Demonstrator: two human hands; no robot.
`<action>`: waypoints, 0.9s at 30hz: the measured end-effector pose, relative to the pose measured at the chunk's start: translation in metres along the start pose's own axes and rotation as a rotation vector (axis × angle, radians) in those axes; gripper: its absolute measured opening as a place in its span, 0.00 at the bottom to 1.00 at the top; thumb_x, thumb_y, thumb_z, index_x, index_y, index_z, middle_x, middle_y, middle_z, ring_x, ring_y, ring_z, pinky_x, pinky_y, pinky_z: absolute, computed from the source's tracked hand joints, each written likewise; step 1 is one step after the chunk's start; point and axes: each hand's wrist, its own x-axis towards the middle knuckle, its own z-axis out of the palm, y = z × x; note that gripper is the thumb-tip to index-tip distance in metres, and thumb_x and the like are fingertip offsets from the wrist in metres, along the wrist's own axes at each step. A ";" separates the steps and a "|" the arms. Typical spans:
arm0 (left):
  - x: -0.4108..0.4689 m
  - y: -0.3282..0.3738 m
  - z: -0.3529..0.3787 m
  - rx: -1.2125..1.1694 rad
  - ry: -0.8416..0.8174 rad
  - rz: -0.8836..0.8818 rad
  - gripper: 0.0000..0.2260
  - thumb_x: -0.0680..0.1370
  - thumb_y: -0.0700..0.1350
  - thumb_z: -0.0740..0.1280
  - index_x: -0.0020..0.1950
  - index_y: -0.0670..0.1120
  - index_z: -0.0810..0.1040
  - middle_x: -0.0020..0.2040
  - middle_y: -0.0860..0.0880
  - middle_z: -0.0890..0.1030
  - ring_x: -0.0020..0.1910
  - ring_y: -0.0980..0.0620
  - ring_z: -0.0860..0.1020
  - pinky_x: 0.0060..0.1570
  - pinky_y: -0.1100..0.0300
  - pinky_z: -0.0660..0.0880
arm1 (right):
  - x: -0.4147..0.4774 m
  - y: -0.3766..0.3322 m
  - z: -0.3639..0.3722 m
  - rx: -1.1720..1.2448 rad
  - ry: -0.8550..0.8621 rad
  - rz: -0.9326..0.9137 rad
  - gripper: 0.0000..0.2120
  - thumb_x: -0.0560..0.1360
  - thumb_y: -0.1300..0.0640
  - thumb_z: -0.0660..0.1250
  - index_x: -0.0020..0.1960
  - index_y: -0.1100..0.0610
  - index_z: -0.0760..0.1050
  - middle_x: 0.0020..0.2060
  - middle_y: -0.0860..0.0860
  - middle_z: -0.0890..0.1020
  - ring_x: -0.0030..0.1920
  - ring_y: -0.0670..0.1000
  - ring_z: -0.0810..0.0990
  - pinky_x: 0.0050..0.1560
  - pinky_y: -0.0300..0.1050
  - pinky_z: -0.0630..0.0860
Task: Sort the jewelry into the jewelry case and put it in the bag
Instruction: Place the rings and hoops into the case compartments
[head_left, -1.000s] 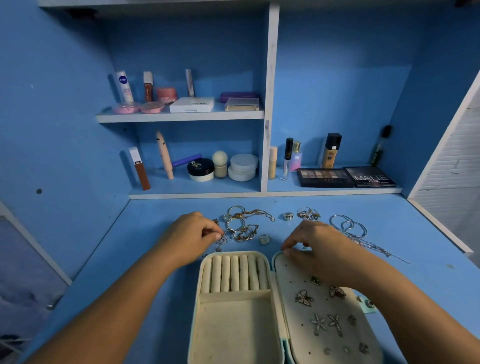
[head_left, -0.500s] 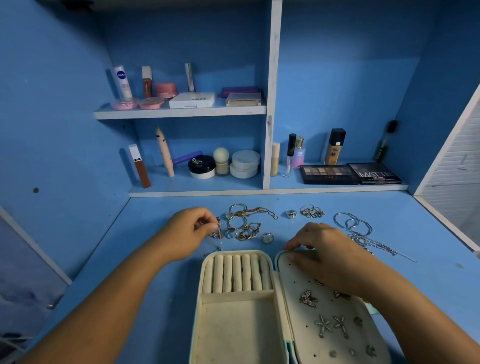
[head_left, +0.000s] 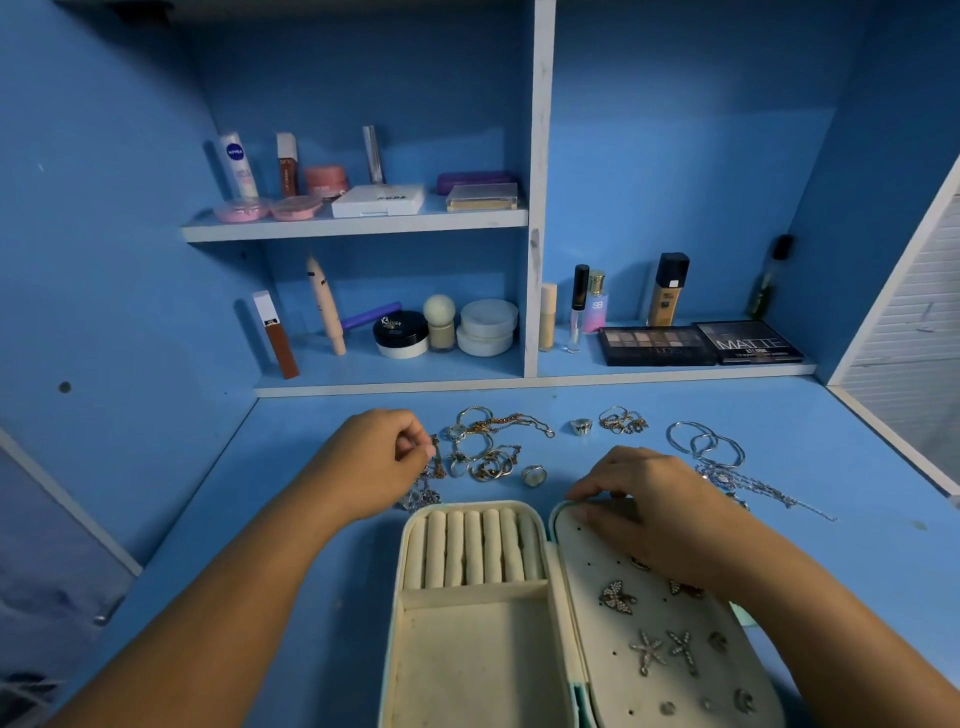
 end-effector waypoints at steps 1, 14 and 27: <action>0.002 0.003 0.001 -0.004 0.012 0.018 0.03 0.76 0.46 0.69 0.43 0.52 0.79 0.40 0.53 0.79 0.35 0.57 0.75 0.39 0.61 0.73 | 0.000 0.000 0.000 0.002 0.001 0.000 0.09 0.75 0.48 0.66 0.54 0.45 0.80 0.47 0.38 0.75 0.45 0.36 0.72 0.52 0.35 0.71; 0.027 0.037 0.028 0.204 -0.137 0.156 0.12 0.79 0.54 0.64 0.62 0.58 0.79 0.47 0.53 0.72 0.58 0.50 0.67 0.59 0.50 0.70 | -0.002 0.000 0.000 0.015 0.006 0.006 0.10 0.76 0.48 0.65 0.55 0.45 0.80 0.48 0.40 0.78 0.49 0.39 0.73 0.52 0.34 0.70; 0.027 0.042 0.039 0.193 -0.097 0.160 0.04 0.78 0.48 0.66 0.49 0.51 0.79 0.48 0.53 0.75 0.56 0.50 0.69 0.56 0.53 0.71 | -0.010 -0.012 0.001 -0.095 0.000 0.030 0.15 0.78 0.45 0.60 0.62 0.44 0.75 0.55 0.42 0.76 0.57 0.46 0.72 0.60 0.47 0.69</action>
